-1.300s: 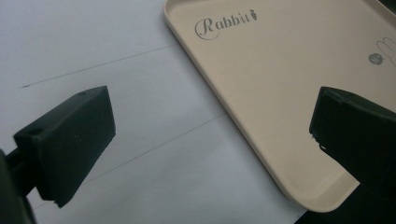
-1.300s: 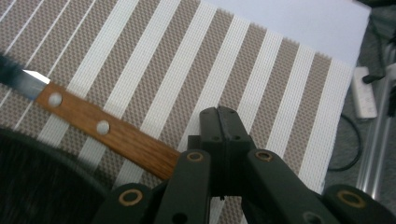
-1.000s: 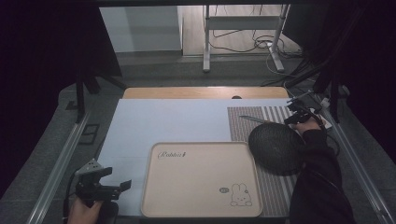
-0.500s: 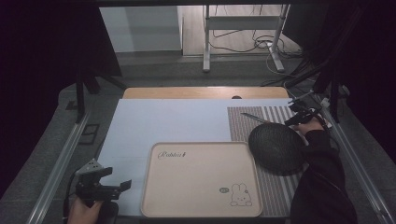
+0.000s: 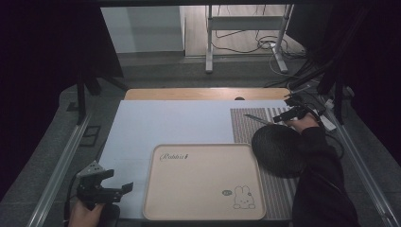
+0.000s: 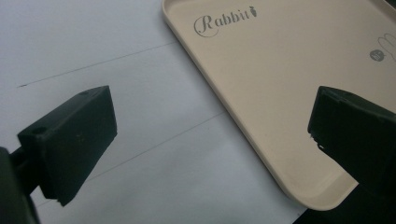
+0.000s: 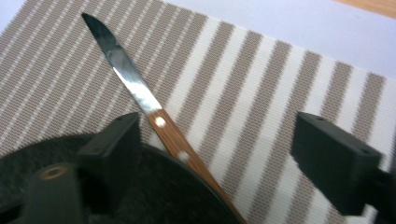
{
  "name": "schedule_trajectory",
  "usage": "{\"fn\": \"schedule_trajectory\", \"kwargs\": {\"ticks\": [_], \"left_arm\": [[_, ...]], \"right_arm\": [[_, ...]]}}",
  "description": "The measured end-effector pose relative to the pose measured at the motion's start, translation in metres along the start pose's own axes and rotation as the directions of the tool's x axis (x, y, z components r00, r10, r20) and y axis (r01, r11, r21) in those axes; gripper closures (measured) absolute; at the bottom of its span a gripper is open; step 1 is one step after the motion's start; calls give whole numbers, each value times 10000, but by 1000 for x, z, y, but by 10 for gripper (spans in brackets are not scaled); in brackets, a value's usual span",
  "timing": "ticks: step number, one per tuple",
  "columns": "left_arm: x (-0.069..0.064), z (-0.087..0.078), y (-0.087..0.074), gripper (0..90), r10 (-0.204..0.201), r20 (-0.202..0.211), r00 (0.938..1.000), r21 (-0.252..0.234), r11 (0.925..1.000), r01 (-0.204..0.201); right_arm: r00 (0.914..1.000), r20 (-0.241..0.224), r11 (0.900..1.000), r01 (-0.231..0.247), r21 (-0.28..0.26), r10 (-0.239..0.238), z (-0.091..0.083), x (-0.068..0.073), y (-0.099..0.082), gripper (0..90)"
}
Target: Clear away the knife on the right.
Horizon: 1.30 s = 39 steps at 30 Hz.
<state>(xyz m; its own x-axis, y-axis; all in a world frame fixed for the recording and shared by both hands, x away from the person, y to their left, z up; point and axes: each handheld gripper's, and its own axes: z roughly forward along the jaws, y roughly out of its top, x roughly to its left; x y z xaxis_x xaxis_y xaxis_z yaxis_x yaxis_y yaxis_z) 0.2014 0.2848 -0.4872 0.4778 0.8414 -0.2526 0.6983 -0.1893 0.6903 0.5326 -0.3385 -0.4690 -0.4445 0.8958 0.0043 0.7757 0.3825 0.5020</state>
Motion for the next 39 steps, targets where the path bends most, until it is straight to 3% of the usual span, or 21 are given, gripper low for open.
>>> {"fn": "schedule_trajectory", "kwargs": {"ticks": [4,13,18,26,33,34,39], "left_arm": [[0,0,0,14,-10,16,10000,8,10000,10],[1,0,0,14,-45,26,10000,14,10000,45],[1,0,0,14,-67,33,10000,-2,10000,67],[1,0,0,14,-71,23,10000,3,10000,71],[1,0,0,15,-65,21,10000,3,10000,65],[1,0,0,15,-66,21,10000,-1,10000,66],[1,0,0,15,-63,16,10000,1,10000,63]], "right_arm": [[9997,170,9997,180,185,-183,7,9,5,0],[9991,231,9963,327,796,-347,29,18,14,0],[9970,371,9894,618,1311,-672,44,23,16,0],[9978,561,9919,289,1239,-361,47,10,13,8],[9990,266,9944,323,1007,-351,39,0,8,175],[9991,192,9942,348,1013,-369,37,-3,7,287],[9960,4,9897,890,1123,-896,30,-6,4,547]]}}
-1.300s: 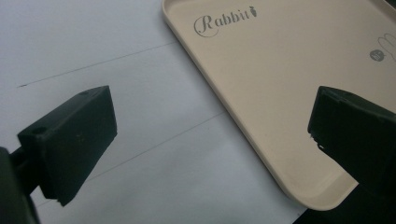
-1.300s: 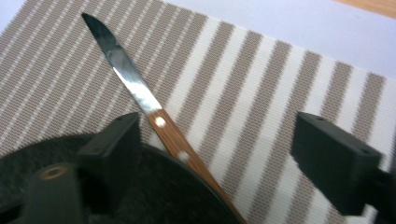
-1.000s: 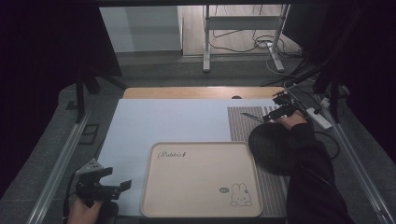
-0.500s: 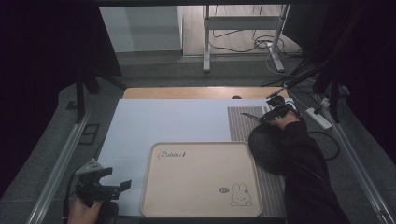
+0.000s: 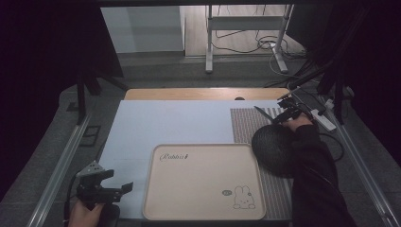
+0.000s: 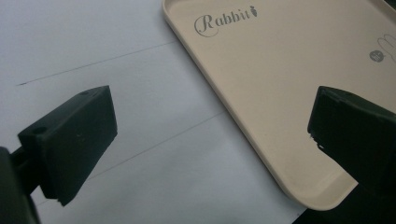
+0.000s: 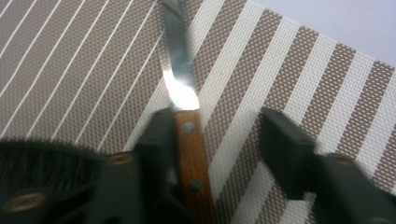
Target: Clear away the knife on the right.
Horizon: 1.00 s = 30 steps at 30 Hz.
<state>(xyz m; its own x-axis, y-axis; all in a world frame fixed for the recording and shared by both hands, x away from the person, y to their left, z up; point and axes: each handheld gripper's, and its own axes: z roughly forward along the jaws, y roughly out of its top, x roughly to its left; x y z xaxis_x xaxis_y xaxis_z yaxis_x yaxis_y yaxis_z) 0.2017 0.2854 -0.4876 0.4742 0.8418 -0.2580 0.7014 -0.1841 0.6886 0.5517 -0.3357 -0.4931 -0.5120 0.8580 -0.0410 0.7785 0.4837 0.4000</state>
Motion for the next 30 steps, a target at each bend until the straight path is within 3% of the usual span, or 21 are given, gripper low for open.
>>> {"fn": "schedule_trajectory", "kwargs": {"ticks": [3,9,13,30], "left_arm": [[0,0,0,15,4,-1,10000,-1,10000,-4],[0,0,0,15,-5,-2,10000,-1,10000,5],[0,0,0,15,0,0,10000,-6,10000,0],[0,0,0,16,11,-19,10000,10,10000,-11]], "right_arm": [[9995,-200,9996,261,50,-260,-3,-2,-3,759],[9986,-422,9995,323,-12,-324,-4,-5,-5,772],[9988,-246,9991,418,-81,-420,-5,-8,-6,773],[9999,60,9984,-115,-562,119,-24,-40,-27,774]]}}
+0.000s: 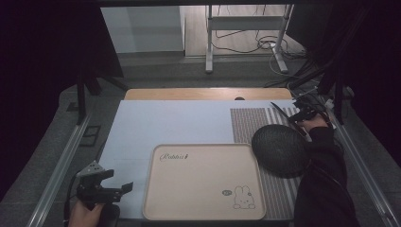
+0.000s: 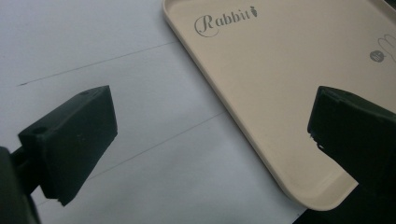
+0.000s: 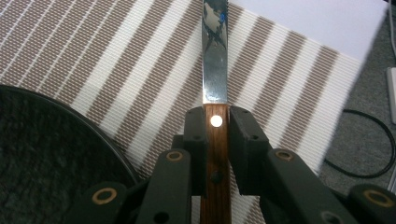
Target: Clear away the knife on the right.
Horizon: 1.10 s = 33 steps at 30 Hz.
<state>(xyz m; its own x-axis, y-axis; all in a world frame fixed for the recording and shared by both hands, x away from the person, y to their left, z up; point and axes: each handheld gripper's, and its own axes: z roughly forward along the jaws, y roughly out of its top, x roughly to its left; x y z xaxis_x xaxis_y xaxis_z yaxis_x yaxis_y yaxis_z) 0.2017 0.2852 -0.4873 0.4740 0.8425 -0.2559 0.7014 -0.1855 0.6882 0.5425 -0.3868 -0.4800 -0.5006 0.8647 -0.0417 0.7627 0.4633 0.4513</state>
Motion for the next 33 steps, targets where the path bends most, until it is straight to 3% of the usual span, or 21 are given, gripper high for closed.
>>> {"fn": "schedule_trajectory", "kwargs": {"ticks": [10,23,33], "left_arm": [[0,0,0,16,-1,-2,10000,-8,10000,1],[-1,0,0,15,34,-4,10000,-31,10000,-34],[-1,0,0,16,55,-15,10000,-50,10000,-55]], "right_arm": [[9999,-125,9998,1,-203,-4,-14,3,-6,774],[9965,-468,9971,674,-350,-690,-24,41,-3,774],[9931,-808,9960,825,-352,-851,-27,65,-11,773]]}}
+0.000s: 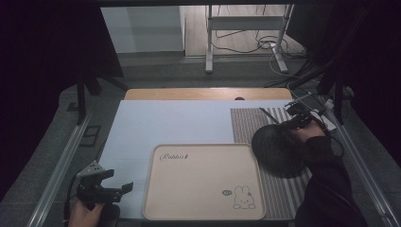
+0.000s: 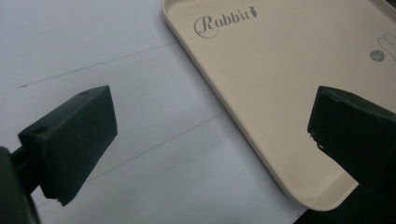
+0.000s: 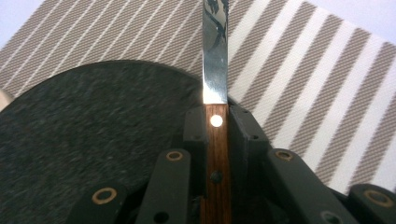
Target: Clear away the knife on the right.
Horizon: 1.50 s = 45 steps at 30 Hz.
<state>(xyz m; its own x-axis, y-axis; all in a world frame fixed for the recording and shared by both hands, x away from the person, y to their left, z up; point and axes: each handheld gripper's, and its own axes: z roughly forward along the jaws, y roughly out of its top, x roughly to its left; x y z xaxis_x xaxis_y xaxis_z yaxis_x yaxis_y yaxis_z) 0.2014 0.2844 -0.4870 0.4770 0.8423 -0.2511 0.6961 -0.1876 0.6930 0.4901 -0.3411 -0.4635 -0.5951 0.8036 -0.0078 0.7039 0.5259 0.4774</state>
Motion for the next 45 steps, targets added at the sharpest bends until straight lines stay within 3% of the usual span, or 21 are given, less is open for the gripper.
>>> {"fn": "schedule_trajectory", "kwargs": {"ticks": [8,12,20,31,45], "left_arm": [[0,0,0,15,-1,9,10000,-7,10000,1],[0,0,0,15,-1,17,10000,-2,10000,1],[0,0,0,15,10,25,10000,-7,10000,-10],[1,0,0,15,-3,49,10000,-27,10000,3],[1,0,0,15,-51,73,10000,-47,10000,52]], "right_arm": [[9993,-281,9997,251,20,-251,0,21,-5,773],[9986,-474,9997,228,8,-228,0,41,-7,773],[9948,-755,9976,688,54,-682,1,70,-14,773],[9803,-1527,9921,1247,-139,-1253,-5,118,-27,773],[9596,-2063,9814,1905,-233,-1912,-8,172,-40,773]]}}
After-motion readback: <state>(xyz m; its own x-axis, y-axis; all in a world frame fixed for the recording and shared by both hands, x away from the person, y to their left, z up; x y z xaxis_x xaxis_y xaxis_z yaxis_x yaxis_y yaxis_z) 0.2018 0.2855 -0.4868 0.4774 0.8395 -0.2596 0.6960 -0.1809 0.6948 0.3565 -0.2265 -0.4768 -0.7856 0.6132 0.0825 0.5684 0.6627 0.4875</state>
